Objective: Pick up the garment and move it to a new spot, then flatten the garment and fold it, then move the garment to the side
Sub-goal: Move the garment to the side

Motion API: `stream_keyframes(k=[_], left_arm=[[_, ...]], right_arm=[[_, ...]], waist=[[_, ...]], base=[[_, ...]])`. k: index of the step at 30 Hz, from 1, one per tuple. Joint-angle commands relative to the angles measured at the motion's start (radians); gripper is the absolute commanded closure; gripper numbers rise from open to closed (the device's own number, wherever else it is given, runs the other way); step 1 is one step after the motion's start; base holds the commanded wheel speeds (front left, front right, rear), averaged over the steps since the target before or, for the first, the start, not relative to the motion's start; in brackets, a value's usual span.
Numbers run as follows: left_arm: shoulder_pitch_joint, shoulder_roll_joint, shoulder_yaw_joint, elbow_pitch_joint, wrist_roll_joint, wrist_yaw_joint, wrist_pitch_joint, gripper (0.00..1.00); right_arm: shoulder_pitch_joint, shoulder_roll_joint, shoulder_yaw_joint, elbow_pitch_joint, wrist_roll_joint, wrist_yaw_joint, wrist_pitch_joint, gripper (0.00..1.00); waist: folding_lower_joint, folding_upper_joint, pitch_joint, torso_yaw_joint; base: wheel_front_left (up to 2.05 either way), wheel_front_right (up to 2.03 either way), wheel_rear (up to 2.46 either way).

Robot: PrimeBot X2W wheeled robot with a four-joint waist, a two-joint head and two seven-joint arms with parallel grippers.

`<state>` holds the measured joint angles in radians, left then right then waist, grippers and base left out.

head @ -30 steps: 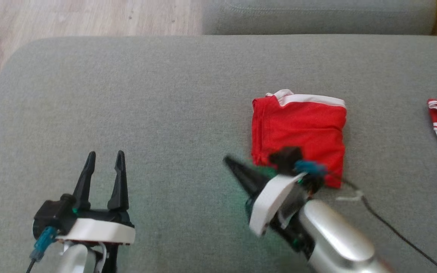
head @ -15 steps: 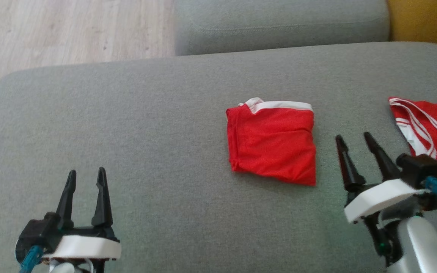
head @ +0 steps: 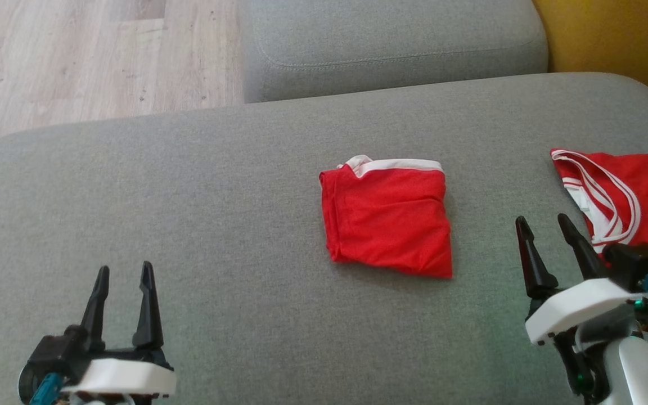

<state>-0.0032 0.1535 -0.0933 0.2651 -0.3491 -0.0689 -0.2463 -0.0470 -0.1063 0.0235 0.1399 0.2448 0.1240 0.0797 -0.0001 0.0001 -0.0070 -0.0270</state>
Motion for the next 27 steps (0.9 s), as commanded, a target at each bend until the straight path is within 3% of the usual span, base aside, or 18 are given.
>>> stream_keyframes(k=[1,15,20,27], left_arm=[[-0.031,0.022,0.033,-0.031,0.014,0.008,0.001,0.00],[-0.034,0.027,0.019,-0.064,0.011,0.022,0.013,0.00],[-0.060,0.028,0.011,-0.091,0.012,0.024,0.017,0.00],[-0.121,0.026,-0.011,-0.117,0.018,0.018,0.018,0.00]], right_arm=[[-0.026,-0.003,0.020,-0.042,-0.008,0.007,0.002,0.00],[-0.060,0.008,0.028,-0.039,0.004,0.007,0.043,0.00],[-0.171,0.018,0.032,0.022,0.061,0.007,0.178,0.00],[-0.339,0.040,0.017,0.220,0.082,0.007,0.365,0.00]], waist=[[0.0001,-0.0001,0.001,0.000],[0.0001,-0.0001,0.032,0.017],[0.0001,-0.0001,0.088,0.036],[0.0001,-0.0001,0.190,0.086]], base=[[0.00,0.00,0.00],[0.00,0.00,0.00],[0.00,0.00,0.00],[0.00,0.00,0.00]])
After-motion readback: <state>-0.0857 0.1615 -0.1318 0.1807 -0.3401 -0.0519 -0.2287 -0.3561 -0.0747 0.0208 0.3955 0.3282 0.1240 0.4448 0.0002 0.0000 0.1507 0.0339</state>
